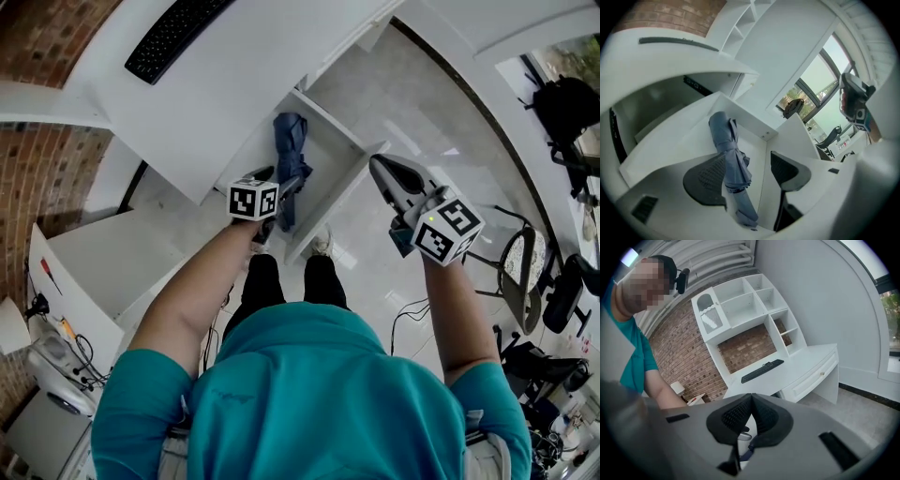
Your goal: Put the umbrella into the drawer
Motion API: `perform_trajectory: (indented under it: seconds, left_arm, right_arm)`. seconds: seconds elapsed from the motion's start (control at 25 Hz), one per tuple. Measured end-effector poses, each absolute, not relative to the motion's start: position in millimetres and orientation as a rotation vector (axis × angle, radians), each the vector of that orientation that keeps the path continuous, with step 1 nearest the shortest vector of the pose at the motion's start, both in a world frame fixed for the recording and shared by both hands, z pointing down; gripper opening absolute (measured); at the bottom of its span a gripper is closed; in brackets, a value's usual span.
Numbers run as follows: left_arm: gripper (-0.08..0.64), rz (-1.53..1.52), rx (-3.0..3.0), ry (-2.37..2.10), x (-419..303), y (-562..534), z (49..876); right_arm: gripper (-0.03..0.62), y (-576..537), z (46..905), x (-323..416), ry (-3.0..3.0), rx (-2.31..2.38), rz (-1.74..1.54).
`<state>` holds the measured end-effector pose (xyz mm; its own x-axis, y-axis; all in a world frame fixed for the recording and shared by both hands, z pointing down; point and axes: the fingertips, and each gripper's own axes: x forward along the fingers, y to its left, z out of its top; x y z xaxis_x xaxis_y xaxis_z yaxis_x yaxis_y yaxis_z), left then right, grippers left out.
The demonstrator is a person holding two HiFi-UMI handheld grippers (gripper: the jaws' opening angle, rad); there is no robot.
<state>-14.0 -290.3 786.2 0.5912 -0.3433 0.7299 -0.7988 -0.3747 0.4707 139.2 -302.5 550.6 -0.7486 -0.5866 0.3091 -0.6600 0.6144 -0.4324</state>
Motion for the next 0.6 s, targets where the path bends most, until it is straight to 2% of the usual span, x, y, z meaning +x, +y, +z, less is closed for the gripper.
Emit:
perform_trajectory:
  seconds: [0.28,0.6]
  left_arm:
    - [0.291,0.574,2.223,-0.843,-20.0,-280.2,664.8]
    - [0.284,0.380,2.487,-0.900,-69.8,-290.6,518.3]
  right_arm:
    - [0.023,-301.8,504.3,128.5,-2.679,1.068,0.752]
    - [0.023,-297.4,457.3,99.7,-2.690,1.025,0.693]
